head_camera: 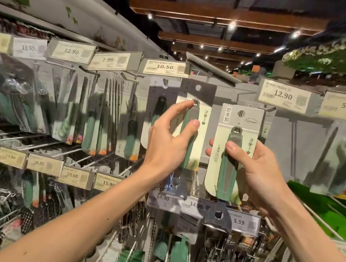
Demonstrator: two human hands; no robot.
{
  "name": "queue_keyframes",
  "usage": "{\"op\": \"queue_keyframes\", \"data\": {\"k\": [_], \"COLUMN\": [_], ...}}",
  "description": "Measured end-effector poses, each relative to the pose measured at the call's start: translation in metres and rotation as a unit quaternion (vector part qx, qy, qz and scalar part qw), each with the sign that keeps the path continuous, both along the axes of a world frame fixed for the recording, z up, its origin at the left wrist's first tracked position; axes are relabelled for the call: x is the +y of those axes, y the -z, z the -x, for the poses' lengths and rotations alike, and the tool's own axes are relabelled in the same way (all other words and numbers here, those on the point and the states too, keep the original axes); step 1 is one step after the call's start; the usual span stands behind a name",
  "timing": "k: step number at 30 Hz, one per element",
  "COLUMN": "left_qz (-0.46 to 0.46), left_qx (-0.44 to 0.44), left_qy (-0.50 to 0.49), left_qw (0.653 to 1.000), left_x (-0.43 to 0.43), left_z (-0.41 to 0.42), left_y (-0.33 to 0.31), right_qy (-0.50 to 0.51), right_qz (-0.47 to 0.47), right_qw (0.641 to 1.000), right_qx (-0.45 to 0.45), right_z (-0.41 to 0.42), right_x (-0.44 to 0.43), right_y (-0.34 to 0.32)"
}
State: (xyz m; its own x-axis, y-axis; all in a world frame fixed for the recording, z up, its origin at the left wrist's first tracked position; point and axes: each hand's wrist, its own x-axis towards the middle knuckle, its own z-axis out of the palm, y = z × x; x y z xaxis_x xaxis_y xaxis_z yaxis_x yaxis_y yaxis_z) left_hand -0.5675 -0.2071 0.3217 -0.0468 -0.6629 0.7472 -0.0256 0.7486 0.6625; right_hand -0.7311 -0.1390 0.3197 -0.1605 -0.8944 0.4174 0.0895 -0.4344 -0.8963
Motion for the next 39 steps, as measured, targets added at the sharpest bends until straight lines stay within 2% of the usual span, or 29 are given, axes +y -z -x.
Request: {"op": "queue_keyframes", "data": {"k": [4,8,13,18,24,29,32,35,37,39], "left_qz": [-0.019,-0.092,-0.181,-0.193,-0.201,-0.156,-0.120,-0.156,-0.162,-0.130], "left_qx": [-0.018,-0.030,-0.094,-0.125,-0.168,-0.287,-0.236,-0.165,-0.145,-0.124], "left_qy": [-0.016,-0.041,-0.072,-0.087,-0.049,0.011,0.041,0.140,0.155,0.142], "left_qw": [1.000,0.994,0.976,0.969,0.964,0.945,0.963,0.964,0.964,0.973], "left_x": [-0.007,-0.020,-0.030,-0.050,-0.054,-0.022,-0.002,0.013,0.017,0.019], "left_z": [0.009,0.019,0.035,0.044,0.042,0.024,0.012,0.007,0.004,0.000], "left_y": [-0.008,-0.008,-0.016,-0.011,-0.012,-0.001,0.017,0.027,0.030,0.030], "right_qy": [0.010,0.004,0.009,0.024,0.079,0.101,0.101,0.061,0.028,0.002], "right_qz": [-0.002,0.007,0.010,0.001,-0.014,-0.007,-0.011,-0.024,-0.032,-0.033], "right_qw": [1.000,0.999,0.999,0.999,0.992,0.988,0.989,0.996,0.999,0.999], "right_qx": [0.021,0.038,0.037,0.036,0.099,0.114,0.107,0.061,0.027,0.014], "right_z": [0.001,0.002,0.003,0.005,0.011,0.013,0.012,0.002,-0.009,-0.020], "right_x": [-0.001,-0.002,-0.008,-0.010,-0.009,-0.006,-0.006,-0.008,-0.011,-0.014], "right_y": [0.000,0.001,0.002,0.005,0.009,0.013,0.016,0.017,0.016,0.012]}}
